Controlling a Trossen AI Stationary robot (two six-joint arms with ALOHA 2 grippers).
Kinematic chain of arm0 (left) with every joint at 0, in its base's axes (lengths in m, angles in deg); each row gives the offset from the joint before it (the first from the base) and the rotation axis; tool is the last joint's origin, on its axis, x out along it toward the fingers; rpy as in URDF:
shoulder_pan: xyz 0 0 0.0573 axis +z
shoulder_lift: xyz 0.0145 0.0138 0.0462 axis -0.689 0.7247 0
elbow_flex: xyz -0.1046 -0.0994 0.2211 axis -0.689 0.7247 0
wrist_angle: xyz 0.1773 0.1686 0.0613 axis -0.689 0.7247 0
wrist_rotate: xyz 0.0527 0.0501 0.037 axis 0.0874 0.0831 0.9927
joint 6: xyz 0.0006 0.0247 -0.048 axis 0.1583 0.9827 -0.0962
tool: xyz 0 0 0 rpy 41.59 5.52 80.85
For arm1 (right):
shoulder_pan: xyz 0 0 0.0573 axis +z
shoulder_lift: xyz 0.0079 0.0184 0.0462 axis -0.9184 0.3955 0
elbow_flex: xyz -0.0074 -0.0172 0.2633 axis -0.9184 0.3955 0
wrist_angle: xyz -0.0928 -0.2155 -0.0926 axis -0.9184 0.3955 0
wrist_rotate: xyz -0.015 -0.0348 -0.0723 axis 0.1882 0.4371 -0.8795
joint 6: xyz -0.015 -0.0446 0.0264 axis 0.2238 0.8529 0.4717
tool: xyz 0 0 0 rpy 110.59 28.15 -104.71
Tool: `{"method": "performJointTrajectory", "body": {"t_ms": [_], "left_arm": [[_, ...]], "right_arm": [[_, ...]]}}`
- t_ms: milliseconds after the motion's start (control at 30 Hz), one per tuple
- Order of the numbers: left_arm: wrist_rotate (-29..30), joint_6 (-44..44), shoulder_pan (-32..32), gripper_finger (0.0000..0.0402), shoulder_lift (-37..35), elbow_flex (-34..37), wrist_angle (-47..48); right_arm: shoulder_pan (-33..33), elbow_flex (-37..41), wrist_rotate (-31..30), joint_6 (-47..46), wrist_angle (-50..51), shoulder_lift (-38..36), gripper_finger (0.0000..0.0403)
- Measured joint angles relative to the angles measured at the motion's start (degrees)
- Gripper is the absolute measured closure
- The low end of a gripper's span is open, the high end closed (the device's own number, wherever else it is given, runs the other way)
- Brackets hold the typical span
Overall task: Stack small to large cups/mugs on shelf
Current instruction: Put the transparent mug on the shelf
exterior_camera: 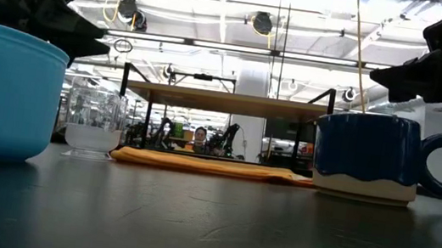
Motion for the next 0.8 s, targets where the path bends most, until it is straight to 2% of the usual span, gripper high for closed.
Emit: {"method": "performJointTrajectory", "body": {"t_ms": [233, 467, 800], "left_arm": [[0.0, 0.25, 0.0, 0.0163, 3.89, 0.0, -4.14], [-2.3, -0.33, 0.0, 0.016, 8.26, -3.6, -3.29], [-4.55, -0.87, 0.92, 0.016, 18.9, -15.58, 11.23]], "right_arm": [[0.0, -0.01, -0.01, -0.21, 0.01, 0.0, 0.0403], [0.0, -0.01, -0.01, -0.22, 0.02, 0.0, 0.0403], [0.0, 0.0, -0.01, -0.66, 1.03, 0.02, 0.0403]]}}
